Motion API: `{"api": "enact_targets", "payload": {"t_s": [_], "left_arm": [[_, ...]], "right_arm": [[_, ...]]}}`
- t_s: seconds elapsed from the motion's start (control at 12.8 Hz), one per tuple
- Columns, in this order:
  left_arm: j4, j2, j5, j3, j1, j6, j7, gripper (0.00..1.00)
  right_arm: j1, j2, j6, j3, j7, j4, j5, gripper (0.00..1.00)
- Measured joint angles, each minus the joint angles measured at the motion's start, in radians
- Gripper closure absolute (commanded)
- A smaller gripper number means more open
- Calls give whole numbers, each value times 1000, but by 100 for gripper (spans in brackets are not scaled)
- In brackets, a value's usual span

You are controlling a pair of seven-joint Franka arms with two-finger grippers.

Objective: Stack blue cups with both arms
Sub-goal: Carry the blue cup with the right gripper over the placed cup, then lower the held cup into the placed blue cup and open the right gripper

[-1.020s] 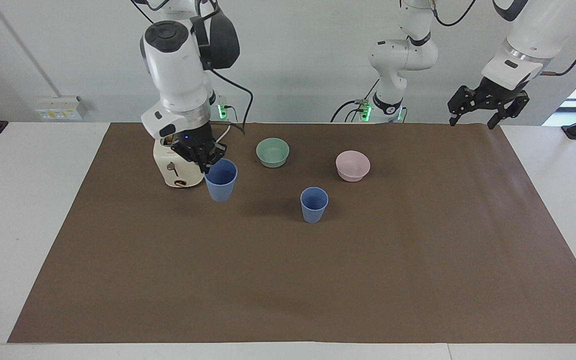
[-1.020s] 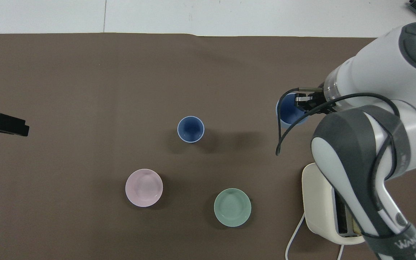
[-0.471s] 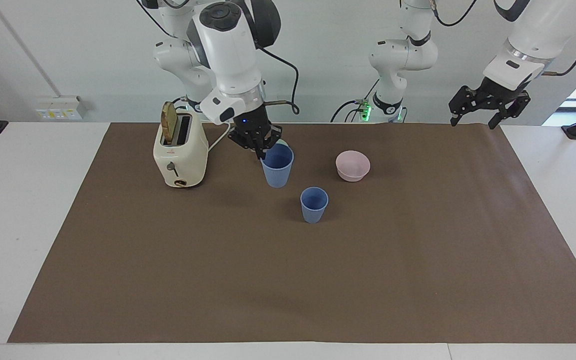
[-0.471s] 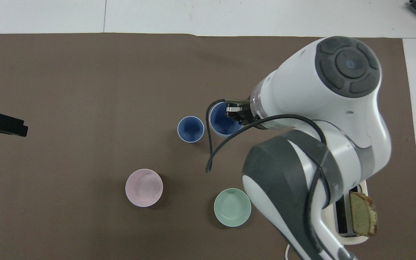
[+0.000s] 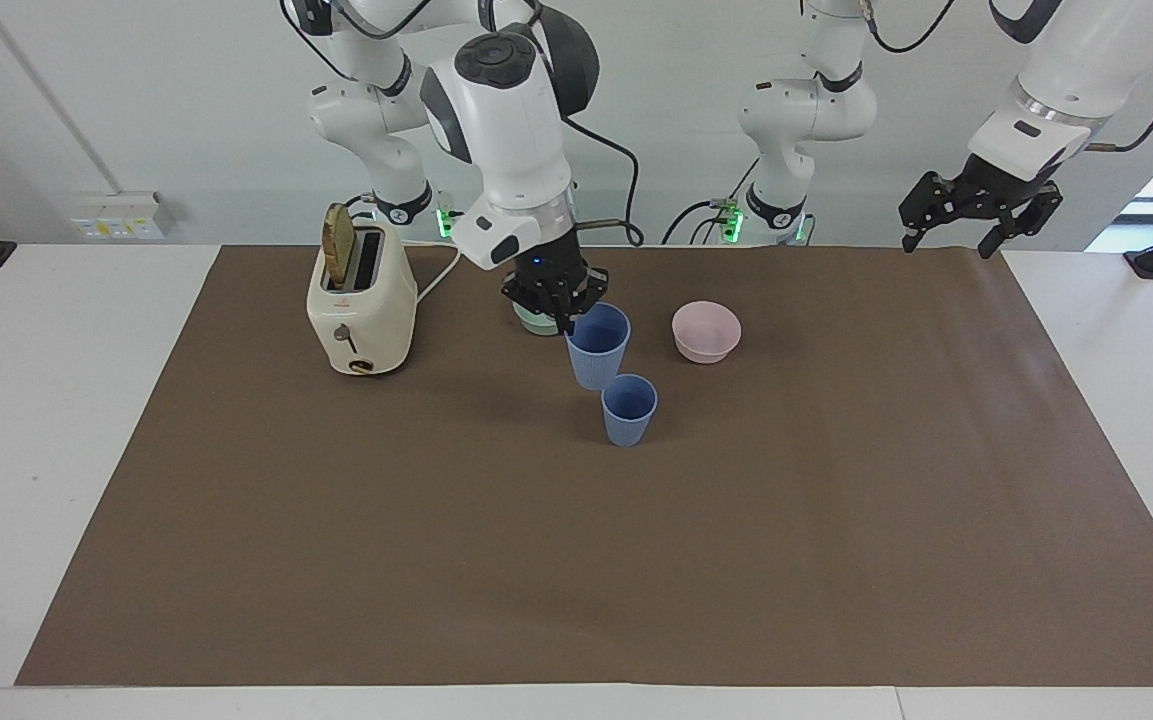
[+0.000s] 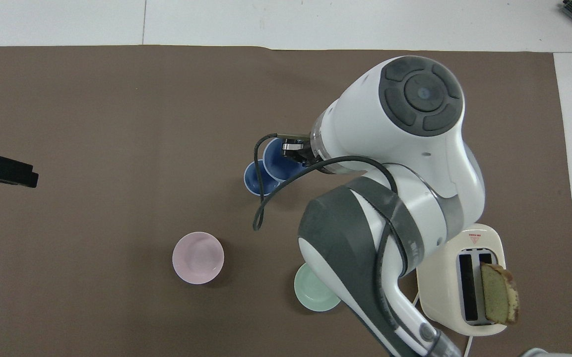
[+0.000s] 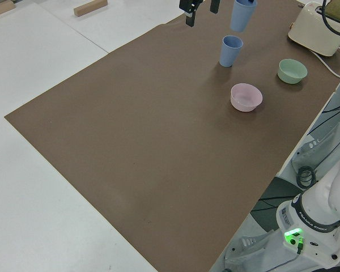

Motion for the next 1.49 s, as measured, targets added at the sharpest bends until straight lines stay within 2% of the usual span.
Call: {"api": "enact_targets", "payload": {"t_s": [0.47,1.02,1.25,1.33,1.49], "left_arm": [[0,0,0,0,0,0,0,0],[0,0,0,0,0,0,0,0],[0,0,0,0,0,0,0,0],[0,0,0,0,0,0,0,0],[0,0,0,0,0,0,0,0]], "right_arm": [[23,45,44,0,1,-11,0,100],[20,48,58,-1,-6,-57,0,100],[20,47,135,-1,-43,-105,0,100],[19,46,156,-1,-50,-122,0,97],[19,45,163,-2,-55,-137,0,74]]}}
